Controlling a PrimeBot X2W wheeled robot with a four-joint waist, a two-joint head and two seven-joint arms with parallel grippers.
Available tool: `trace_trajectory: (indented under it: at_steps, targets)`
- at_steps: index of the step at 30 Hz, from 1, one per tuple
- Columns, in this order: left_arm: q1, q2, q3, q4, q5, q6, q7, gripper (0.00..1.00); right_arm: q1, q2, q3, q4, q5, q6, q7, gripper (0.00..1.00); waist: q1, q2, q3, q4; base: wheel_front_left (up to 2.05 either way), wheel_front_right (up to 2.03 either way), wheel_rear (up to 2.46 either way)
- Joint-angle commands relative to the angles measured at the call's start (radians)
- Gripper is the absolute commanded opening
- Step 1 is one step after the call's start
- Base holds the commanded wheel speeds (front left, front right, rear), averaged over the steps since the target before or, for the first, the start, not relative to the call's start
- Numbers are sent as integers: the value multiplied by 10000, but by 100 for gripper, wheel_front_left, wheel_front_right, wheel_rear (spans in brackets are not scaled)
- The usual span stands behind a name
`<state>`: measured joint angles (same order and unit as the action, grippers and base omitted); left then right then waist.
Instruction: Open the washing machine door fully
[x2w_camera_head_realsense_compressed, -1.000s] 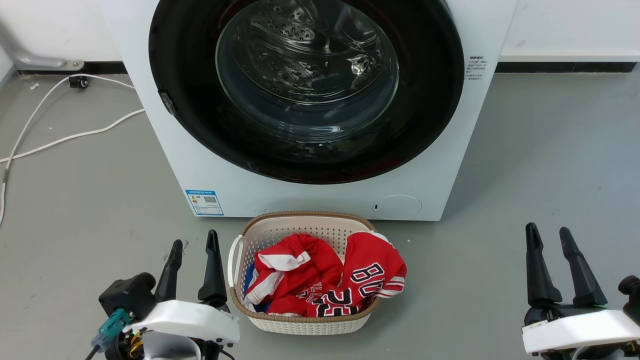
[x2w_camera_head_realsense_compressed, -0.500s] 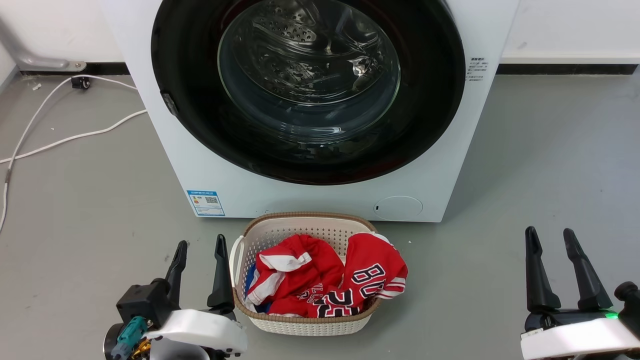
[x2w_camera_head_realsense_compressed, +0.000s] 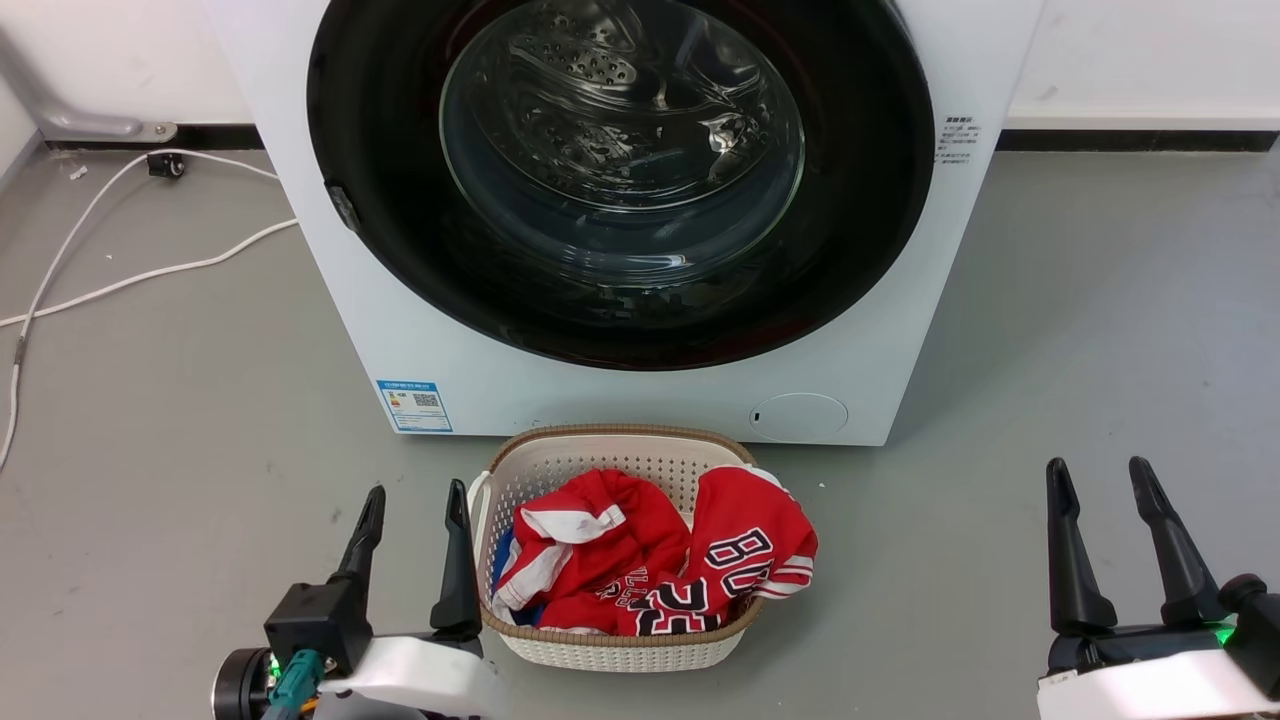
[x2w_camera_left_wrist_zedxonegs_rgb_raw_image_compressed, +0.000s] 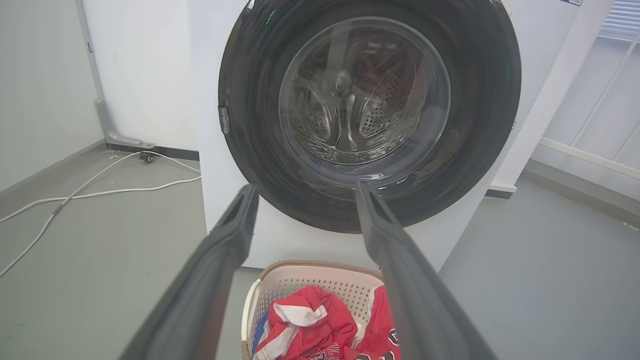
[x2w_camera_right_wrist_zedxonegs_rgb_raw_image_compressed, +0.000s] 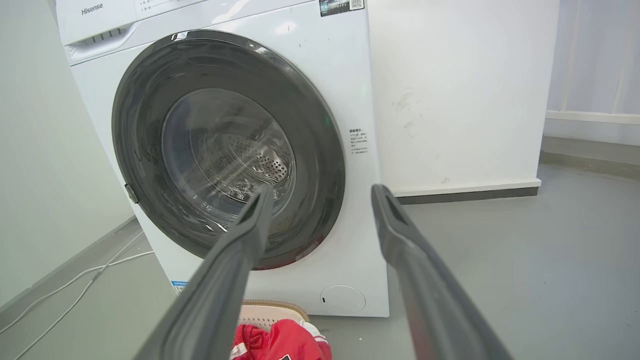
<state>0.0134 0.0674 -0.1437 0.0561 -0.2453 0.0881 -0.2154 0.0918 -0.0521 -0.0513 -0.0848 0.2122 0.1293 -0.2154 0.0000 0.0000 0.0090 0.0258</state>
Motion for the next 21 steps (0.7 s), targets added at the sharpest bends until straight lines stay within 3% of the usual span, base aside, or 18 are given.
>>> trace_trajectory:
  at_steps: [1,21]
  targets:
    - [55,6,3,-33,209,-28,-91,100,97,20,3,-98,-148,21,-86,100,0,0,0,5,0,0,0]
    - [243,-157,72,164,1482,-82,-450,100,337,30,-114,-213,-934,13,-447,100,0,0,-6,29,0,0,0]
